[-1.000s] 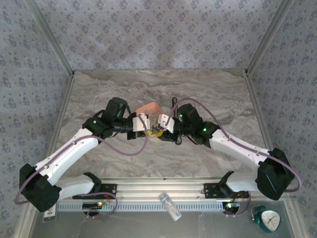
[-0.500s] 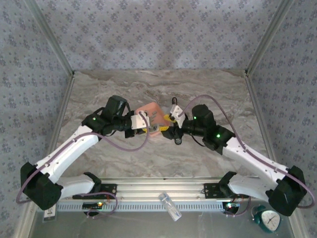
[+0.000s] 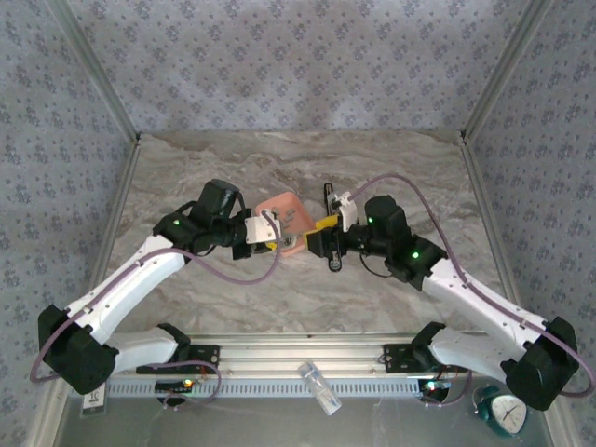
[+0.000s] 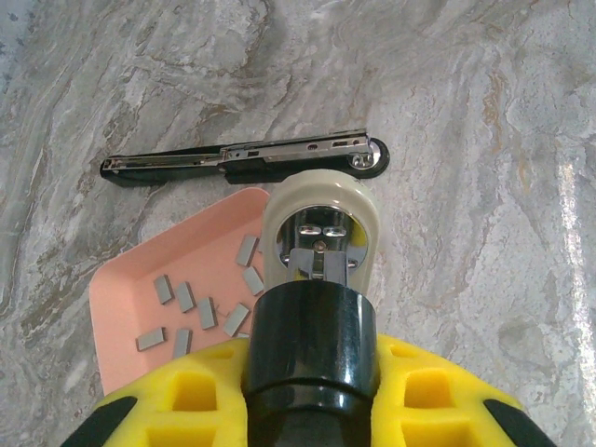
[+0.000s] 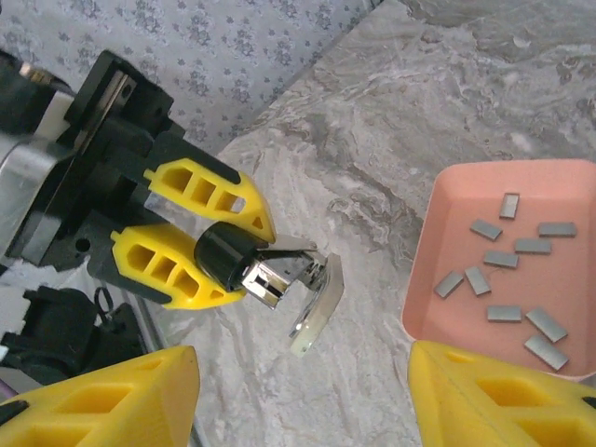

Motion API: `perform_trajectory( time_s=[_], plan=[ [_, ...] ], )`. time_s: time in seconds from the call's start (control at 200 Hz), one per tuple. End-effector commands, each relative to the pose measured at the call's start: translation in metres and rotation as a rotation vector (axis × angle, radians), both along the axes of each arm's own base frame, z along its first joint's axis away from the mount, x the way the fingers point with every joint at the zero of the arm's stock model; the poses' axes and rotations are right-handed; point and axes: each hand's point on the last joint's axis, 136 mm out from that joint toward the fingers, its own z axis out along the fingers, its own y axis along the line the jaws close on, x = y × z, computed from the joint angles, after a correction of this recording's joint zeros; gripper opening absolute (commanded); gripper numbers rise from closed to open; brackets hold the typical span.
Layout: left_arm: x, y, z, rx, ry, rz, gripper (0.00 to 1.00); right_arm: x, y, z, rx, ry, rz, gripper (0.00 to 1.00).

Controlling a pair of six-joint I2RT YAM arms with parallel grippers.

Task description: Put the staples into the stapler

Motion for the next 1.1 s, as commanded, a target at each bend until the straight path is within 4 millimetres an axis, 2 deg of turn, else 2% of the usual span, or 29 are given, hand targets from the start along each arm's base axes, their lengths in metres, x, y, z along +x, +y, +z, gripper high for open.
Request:
perform_trajectory(
  time_s=[0.0, 0.26, 0.685, 1.099],
  plan=[
    [0.002, -0.006, 0.030, -0.062, -0.071, -0.029, 0.00, 0.002, 0.003, 0.017, 0.068, 0.098, -0.019, 0.62],
    [0.002, -0.008, 0.031, -0.069, -0.071, -0.039, 0.00, 0.006, 0.013, 0.010, 0.100, 0.283, -0.024, 0.60],
    [0.001, -0.012, 0.032, -0.092, -0.067, -0.053, 0.00, 0.012, 0.013, -0.004, 0.109, 0.378, -0.058, 0.58],
    [0.005, -0.017, 0.036, -0.120, -0.068, -0.046, 0.00, 0.007, 0.029, -0.029, 0.099, 0.493, -0.016, 0.51]
  ],
)
